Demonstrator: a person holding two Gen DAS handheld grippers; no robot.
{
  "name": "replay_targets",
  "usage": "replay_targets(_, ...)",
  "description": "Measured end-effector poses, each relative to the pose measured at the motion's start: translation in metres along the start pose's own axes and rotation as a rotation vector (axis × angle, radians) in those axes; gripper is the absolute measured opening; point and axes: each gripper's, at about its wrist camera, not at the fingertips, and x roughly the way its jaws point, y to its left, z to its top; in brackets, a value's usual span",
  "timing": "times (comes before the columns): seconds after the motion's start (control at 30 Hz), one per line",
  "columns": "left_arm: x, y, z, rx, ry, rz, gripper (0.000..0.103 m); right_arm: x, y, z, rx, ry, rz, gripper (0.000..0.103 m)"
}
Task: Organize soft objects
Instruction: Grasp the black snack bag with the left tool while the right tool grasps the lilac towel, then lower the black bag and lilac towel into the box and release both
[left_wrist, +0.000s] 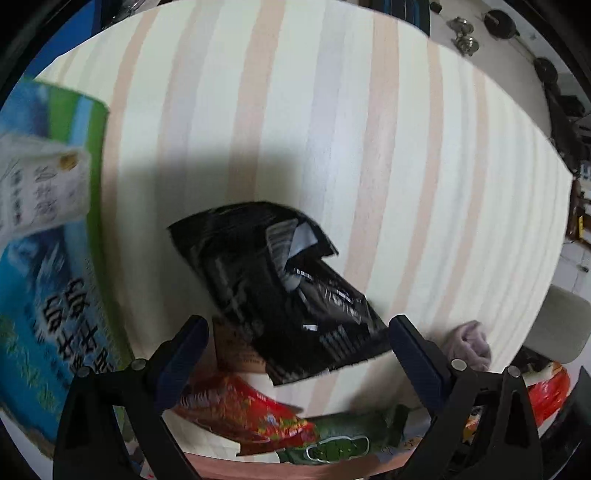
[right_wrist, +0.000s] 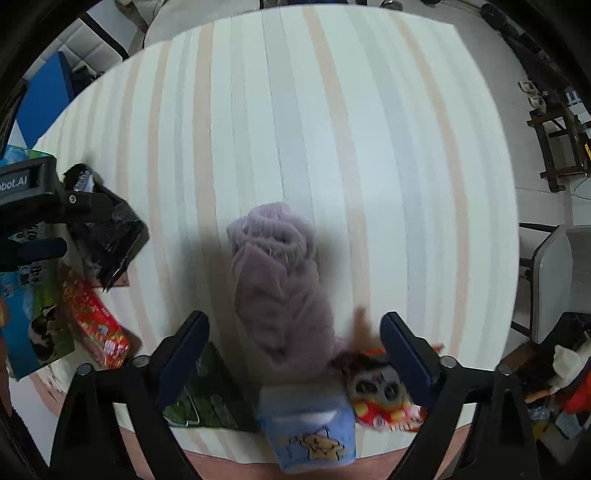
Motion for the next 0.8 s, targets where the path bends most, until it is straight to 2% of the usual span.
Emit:
replay_targets(0.03,0.004,0.000,0.001,-0.001,0.011,-0.003,0.092,0.002,-0.001,0.001,0.006,0.007,0.005,0.092)
replay_targets(0.1,0.005,-0.003,0.001,0.004,0.008,0.016,0.091,0.006,-0.001,0.001,0.017,0.020,0.018,0.088)
replay_targets(0.17,0.002,-0.008,0.000,0.026,-0.009,0.043,0.085,0.010,-0.002,-0.001,0.023,0.035,0.027,0.082)
replay_targets(0.23,-0.002,-0.013,-0.003,0.058,-0.044,0.089,0.066,0.013,-0.002,-0.001,0.028,0.044,0.034,0.077)
replay_targets(0.3,-0.005,-0.017,-0.006,0.091,-0.062,0.097,0.062,0.016,-0.002,-0.005,0.038,0.053,0.035,0.061)
replay_targets(0.4,-0.005,-0.021,-0.016,0.114,-0.099,0.117,0.059,0.015,-0.003,-0.009,0.058,0.038,0.007,0.048)
replay_targets(0.47,-0.006,-0.023,-0.023,0.135,-0.121,0.132,0.057,0.015,-0.006,-0.013,0.073,0.028,0.004,0.046)
replay_targets(0.5,-0.005,-0.024,-0.033,0.142,-0.131,0.134,0.047,0.013,-0.007,-0.013,0.076,0.027,-0.001,0.044)
replay_targets(0.53,-0.008,-0.025,-0.038,0.151,-0.137,0.134,0.044,0.012,-0.007,-0.015,0.081,0.027,0.002,0.044)
replay_targets(0.63,-0.023,-0.031,-0.050,0.176,-0.164,0.107,0.042,0.000,-0.015,-0.018,0.100,0.013,0.020,0.042)
replay_targets(0.8,-0.072,-0.033,-0.076,0.220,-0.237,0.037,0.041,-0.043,-0.018,-0.035,0.118,-0.051,0.090,0.042)
